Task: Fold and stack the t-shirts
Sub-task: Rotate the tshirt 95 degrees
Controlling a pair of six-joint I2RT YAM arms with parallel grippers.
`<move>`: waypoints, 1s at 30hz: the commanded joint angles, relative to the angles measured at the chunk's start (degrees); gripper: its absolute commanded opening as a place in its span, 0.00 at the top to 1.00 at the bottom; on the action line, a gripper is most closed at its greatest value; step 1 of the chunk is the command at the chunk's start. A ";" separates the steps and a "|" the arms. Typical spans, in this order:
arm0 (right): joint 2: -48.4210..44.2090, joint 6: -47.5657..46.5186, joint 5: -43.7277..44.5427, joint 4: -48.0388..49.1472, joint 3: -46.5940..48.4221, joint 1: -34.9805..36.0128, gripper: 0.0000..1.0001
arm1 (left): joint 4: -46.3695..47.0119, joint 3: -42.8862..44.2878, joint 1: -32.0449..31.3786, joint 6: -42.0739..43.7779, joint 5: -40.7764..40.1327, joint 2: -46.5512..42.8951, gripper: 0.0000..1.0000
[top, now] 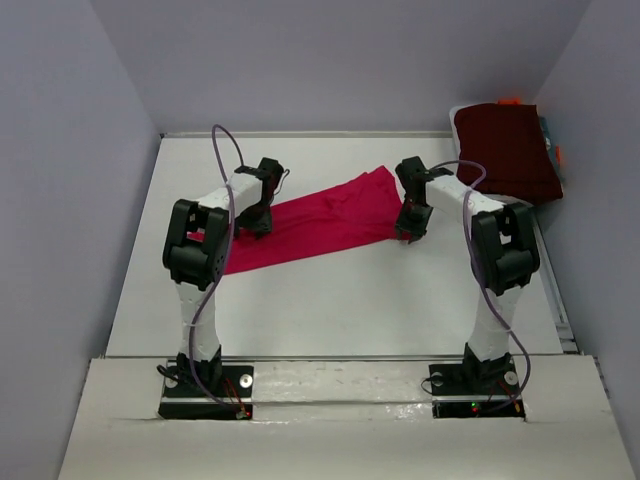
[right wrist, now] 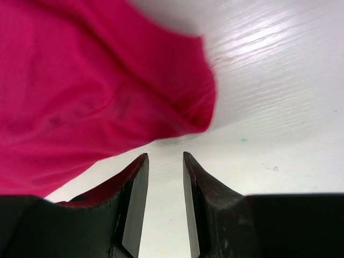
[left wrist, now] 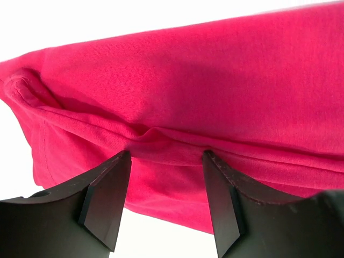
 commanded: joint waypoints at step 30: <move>21.39 -2.72 -7.83 -7.96 30.74 -4.37 0.62 | -2.66 -2.88 1.91 0.05 2.64 1.27 0.36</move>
